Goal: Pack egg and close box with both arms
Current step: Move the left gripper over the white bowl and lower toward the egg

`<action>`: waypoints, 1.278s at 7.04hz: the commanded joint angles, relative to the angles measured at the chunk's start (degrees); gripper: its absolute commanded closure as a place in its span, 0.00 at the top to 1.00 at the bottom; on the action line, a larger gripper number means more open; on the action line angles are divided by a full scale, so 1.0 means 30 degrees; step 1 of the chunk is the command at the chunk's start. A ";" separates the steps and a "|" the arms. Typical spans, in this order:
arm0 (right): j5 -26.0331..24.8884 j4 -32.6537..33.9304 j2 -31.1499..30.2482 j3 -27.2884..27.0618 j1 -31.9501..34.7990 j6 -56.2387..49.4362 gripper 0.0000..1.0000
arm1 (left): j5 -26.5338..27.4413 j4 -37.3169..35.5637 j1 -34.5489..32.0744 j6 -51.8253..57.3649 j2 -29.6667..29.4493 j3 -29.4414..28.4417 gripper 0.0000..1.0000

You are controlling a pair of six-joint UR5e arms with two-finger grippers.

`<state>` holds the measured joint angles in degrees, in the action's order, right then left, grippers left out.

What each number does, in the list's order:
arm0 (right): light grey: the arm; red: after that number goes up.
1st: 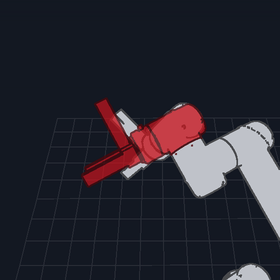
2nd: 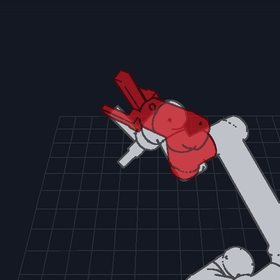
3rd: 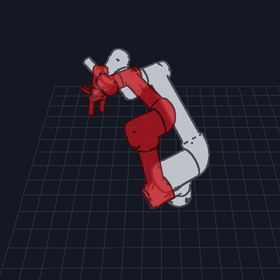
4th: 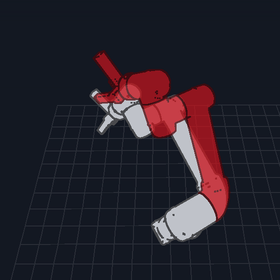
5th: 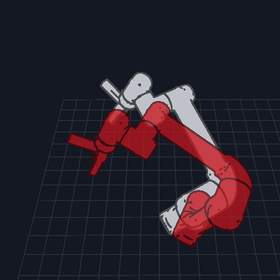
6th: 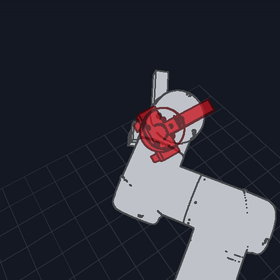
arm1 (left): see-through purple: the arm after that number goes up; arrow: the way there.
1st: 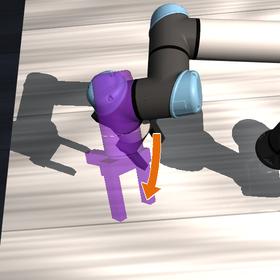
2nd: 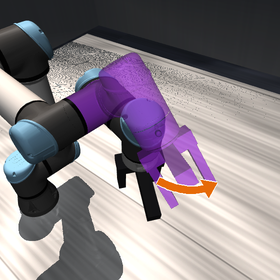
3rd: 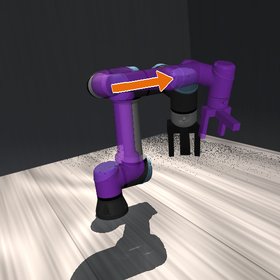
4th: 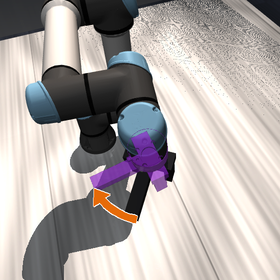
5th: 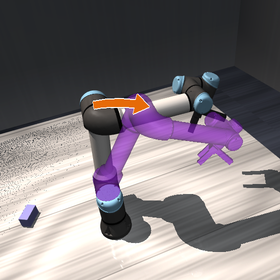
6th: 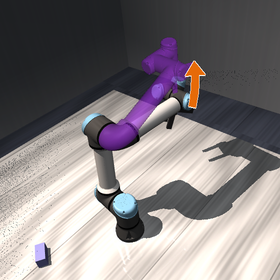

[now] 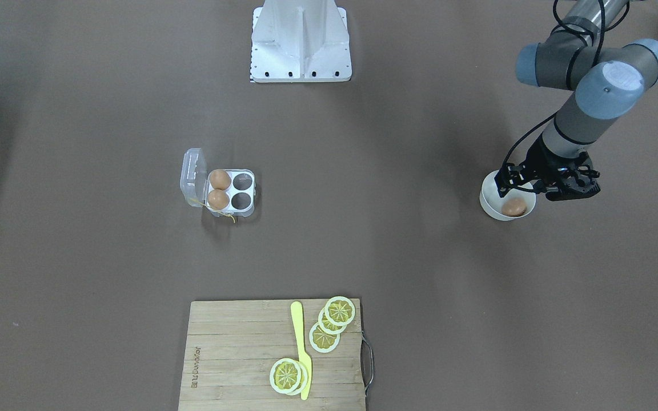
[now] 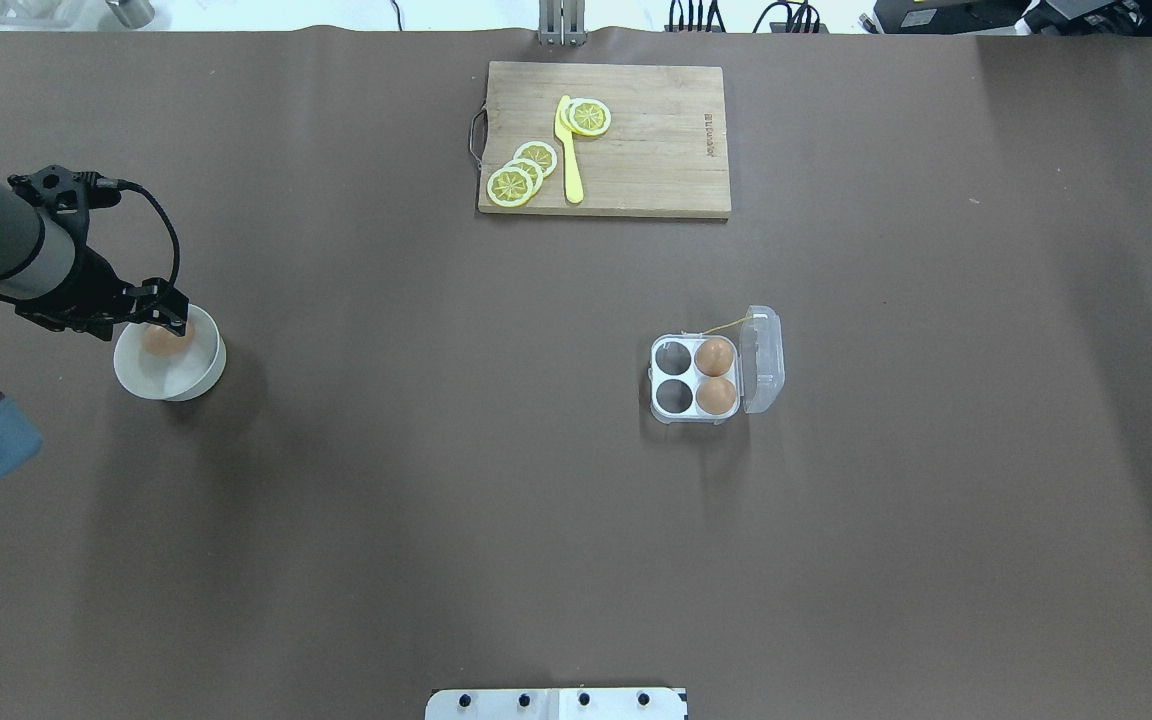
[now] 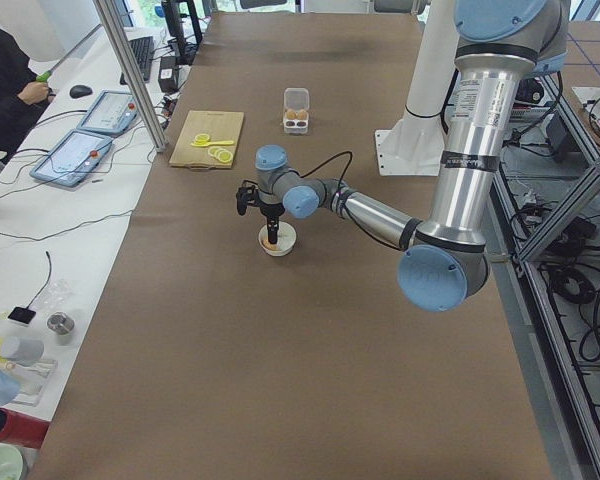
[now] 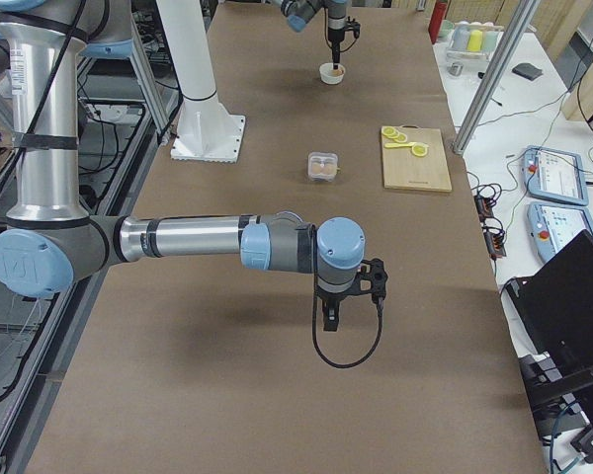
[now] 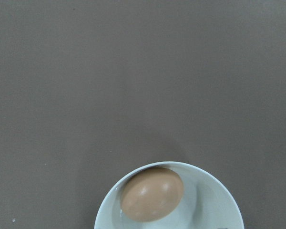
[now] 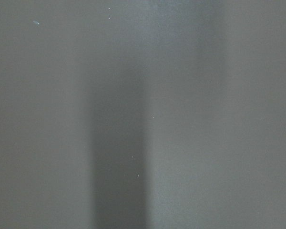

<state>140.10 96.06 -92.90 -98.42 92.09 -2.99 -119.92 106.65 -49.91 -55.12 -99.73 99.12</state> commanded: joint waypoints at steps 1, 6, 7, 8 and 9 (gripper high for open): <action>0.0000 0.0000 0.0000 -0.0007 0.0008 0.0000 1.00 | 0.0013 0.0106 0.0172 -0.0024 -0.0183 -0.0373 0.84; 0.0322 0.0000 -0.0029 -0.0007 0.0008 0.0000 1.00 | 0.0013 0.0135 0.0435 -0.0024 -0.0711 -0.1281 0.82; 0.0322 0.0000 -0.0087 -0.0007 0.0008 0.0000 1.00 | 0.0013 0.0164 0.0435 0.0034 -0.0740 -0.1514 0.82; 0.0351 0.0000 -0.0088 -0.0036 0.0008 0.0000 1.00 | 0.0013 0.0426 0.0435 0.0064 -0.0769 -0.1545 0.82; 0.0351 0.0000 -0.0088 -0.0036 0.0008 0.0000 1.00 | 0.0013 0.0486 0.0435 0.0122 -0.0769 -0.1806 0.82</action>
<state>141.11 96.06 -93.13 -98.48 92.11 -2.99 -119.88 107.70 -48.62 -54.94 -101.99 94.43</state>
